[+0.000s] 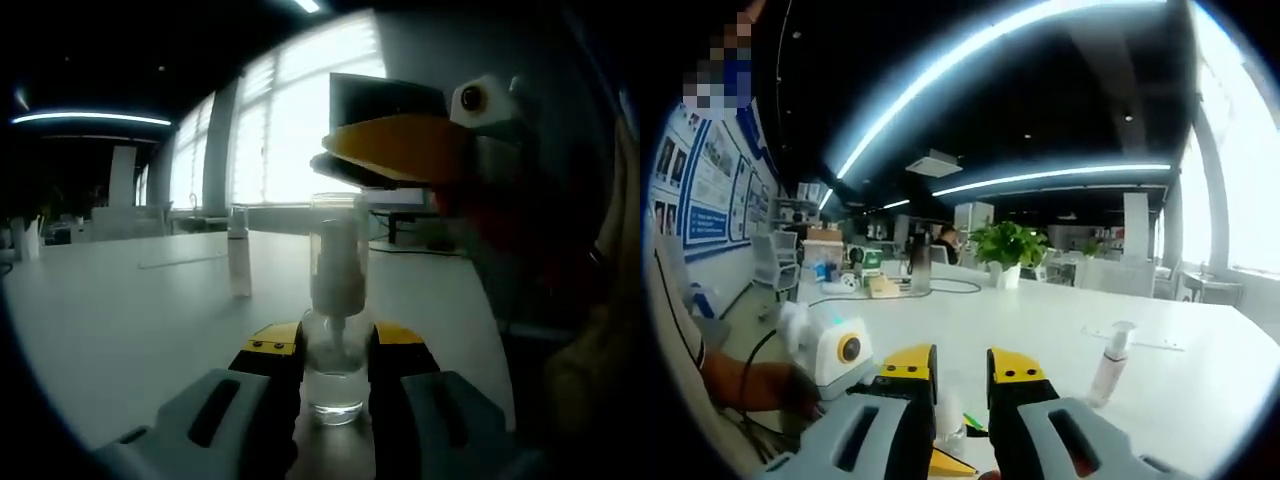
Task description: Clamp pump bottle remove cover press pump head put on cover
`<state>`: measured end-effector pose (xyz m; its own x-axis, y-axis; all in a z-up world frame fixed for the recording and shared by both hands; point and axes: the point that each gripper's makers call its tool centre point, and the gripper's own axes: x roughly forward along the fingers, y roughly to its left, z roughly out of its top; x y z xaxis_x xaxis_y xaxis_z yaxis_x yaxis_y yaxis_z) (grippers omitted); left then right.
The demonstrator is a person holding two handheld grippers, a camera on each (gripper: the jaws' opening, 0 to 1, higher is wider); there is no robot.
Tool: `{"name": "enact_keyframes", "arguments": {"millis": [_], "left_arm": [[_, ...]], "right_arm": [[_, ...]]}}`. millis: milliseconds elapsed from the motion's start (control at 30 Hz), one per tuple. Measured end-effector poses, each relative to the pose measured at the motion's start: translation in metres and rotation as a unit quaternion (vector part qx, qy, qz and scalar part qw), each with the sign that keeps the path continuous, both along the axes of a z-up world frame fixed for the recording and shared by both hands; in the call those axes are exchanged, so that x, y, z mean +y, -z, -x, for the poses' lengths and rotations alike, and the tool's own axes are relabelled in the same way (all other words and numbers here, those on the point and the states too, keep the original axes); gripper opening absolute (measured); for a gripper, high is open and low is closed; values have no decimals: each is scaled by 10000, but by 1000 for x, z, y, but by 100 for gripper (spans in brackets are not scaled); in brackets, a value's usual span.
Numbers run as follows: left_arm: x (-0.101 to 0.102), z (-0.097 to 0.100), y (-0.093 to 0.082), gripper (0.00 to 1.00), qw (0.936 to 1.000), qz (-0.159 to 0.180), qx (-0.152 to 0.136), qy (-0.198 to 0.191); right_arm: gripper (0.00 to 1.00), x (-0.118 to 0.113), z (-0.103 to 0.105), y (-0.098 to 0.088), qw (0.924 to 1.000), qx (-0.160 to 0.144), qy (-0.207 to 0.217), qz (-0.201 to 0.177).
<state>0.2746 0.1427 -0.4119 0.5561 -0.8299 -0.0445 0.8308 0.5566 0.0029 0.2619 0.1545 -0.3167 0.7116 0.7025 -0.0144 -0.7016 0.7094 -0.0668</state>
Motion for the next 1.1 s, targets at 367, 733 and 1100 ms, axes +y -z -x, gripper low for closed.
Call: {"name": "enact_keyframes", "arguments": {"millis": [367,733,1100], "left_arm": [[0,0,0,16,10000,1,3,1],[1,-1,0,16,10000,1,2,-6],[1,-1,0,16,10000,0,-2,-10]], "right_arm": [[13,-24,-7,-4,9996,-63,260,-66],[11,-45,-11,1,9988,-36,483,-81],[0,-70,-16,20,9966,37,803,187]]}}
